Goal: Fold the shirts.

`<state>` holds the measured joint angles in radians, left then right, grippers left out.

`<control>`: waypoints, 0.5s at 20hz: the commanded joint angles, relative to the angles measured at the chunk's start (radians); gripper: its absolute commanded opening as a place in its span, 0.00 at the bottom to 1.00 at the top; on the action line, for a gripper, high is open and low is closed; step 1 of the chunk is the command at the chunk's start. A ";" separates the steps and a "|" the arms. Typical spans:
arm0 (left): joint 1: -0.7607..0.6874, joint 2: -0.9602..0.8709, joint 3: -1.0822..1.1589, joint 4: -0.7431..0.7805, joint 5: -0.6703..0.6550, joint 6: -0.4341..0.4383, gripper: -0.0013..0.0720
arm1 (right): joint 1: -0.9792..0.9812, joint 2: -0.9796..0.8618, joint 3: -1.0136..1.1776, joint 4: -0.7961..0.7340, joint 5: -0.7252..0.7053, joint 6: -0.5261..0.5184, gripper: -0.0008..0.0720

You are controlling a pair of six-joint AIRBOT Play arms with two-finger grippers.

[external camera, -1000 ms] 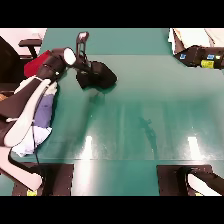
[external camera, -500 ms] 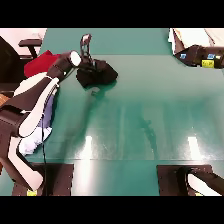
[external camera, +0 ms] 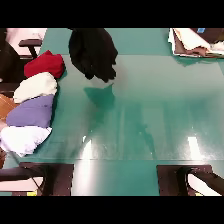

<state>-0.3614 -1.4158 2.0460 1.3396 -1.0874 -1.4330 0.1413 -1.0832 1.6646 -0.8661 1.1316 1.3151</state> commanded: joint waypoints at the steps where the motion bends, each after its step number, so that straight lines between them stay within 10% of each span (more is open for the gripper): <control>1: -0.089 0.114 0.003 0.013 -0.183 0.039 0.05 | 0.000 0.000 0.116 -0.002 0.035 0.000 0.04; 5: -0.256 0.103 -0.173 -0.007 -0.148 0.039 0.05 | 0.001 0.001 0.179 -0.001 0.090 0.000 0.04; 8: -0.325 0.090 -0.342 -0.034 -0.031 0.039 0.87 | 0.000 0.003 0.187 -0.001 0.131 0.000 0.04; 10: -0.292 0.090 -0.360 0.072 -0.033 0.027 0.87 | 0.001 0.002 0.187 0.000 0.153 0.000 0.04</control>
<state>-0.6392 -1.3262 1.7634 1.3308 -1.1587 -1.3968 0.1413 -1.0813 1.8393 -0.8669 1.2438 1.3151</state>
